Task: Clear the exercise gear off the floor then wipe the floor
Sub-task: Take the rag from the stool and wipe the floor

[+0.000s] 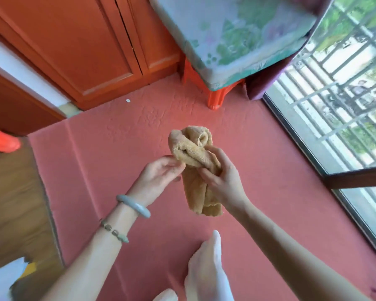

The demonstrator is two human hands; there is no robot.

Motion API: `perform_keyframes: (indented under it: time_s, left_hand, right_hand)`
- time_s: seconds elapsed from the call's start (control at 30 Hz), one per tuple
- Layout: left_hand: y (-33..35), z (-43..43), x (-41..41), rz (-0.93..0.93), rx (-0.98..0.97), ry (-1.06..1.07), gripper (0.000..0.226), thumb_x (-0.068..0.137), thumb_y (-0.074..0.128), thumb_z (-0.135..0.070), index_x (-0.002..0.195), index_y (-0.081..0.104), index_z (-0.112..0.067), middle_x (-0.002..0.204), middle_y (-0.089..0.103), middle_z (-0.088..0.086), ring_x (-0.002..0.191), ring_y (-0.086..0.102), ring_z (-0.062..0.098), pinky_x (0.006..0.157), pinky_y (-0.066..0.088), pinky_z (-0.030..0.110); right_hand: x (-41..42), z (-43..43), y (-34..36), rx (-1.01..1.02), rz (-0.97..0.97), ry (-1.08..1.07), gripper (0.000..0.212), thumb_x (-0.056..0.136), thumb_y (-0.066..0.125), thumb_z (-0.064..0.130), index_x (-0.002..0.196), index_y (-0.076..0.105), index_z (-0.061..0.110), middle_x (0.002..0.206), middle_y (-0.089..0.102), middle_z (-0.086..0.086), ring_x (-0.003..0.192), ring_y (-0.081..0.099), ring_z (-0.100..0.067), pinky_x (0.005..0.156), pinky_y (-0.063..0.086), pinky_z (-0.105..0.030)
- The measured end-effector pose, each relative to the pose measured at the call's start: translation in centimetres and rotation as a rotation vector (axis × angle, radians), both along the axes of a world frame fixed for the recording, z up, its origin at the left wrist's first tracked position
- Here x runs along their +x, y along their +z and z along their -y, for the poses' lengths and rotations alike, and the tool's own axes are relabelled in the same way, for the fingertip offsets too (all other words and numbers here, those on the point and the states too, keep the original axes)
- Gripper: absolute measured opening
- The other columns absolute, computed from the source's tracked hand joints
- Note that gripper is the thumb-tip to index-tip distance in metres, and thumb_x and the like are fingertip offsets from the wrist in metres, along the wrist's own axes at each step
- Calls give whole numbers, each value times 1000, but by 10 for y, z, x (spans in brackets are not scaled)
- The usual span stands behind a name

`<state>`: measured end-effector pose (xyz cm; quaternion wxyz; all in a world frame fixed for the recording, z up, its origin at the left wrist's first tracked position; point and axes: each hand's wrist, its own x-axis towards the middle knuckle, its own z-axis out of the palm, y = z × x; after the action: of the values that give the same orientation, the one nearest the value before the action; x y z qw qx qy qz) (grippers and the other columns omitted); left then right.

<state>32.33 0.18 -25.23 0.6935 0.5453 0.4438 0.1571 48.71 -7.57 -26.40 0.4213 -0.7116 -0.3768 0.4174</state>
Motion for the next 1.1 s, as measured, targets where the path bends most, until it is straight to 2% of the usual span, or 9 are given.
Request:
perform_keyframes:
  time_s: [0.1,0.23,0.4,0.53,0.63,0.73,0.83,0.93,1.1]
  left_hand:
    - [77,-10,11,-1,3,-54,73,59,71,-68,117,57,-26,120,64,-3,114,57,4,98,45,27]
    - [142,-29,12,-70,81,-18,75,61,74,-65,122,49,-29,126,59,-4,121,52,6,107,37,41]
    - [187,-72,6,-89,150,109,55,62,77,-42,110,55,-28,112,65,-4,109,60,9,101,44,42]
    - [198,-120,1,-94,142,106,38,69,66,-27,105,55,-21,105,66,5,104,62,21,94,49,47]
    - [204,-165,3,-24,101,53,17,87,48,2,99,53,-10,98,65,10,90,67,16,71,56,31]
    - [211,-207,9,48,16,4,18,89,46,3,93,54,-12,86,65,3,80,65,13,65,51,30]
    - [212,-239,21,86,-27,-9,5,88,56,-8,90,57,-13,81,66,0,84,62,18,71,49,33]
    - [214,-265,34,142,-33,31,24,74,74,-14,85,53,-11,80,61,2,83,59,19,85,47,37]
    - [209,-299,64,41,79,-10,63,53,90,-16,100,50,-11,94,65,2,91,63,11,86,50,24]
  right_hand:
    - [-1,-8,74,30,-129,38,52,76,70,17,119,50,38,106,63,13,94,62,-2,85,50,-23]
    - [2,-32,146,61,-261,87,48,74,64,31,120,53,37,111,65,12,98,60,0,88,49,-21]
    - [-4,-74,199,117,-294,57,31,87,64,24,116,58,31,100,64,28,95,62,-7,78,47,-13]
    - [-16,-116,217,123,-255,-22,49,73,74,37,115,52,44,114,61,15,95,65,-10,81,51,-23]
    - [-19,-152,226,122,-224,-129,72,57,79,46,118,42,57,119,58,12,104,62,-11,91,51,-31]
    - [-21,-187,231,173,-211,-226,72,65,81,25,114,42,60,118,59,6,106,61,-12,88,52,-29]
    - [-26,-214,230,172,-266,-277,72,78,71,1,133,39,34,114,58,2,93,63,-8,80,53,-23]
    - [-23,-234,224,184,-305,-376,67,79,67,-3,132,41,28,120,57,-1,86,64,-8,81,53,-26]
    - [0,-270,216,232,-347,-448,62,79,67,-1,123,47,37,120,62,-6,92,66,-16,86,53,-33]
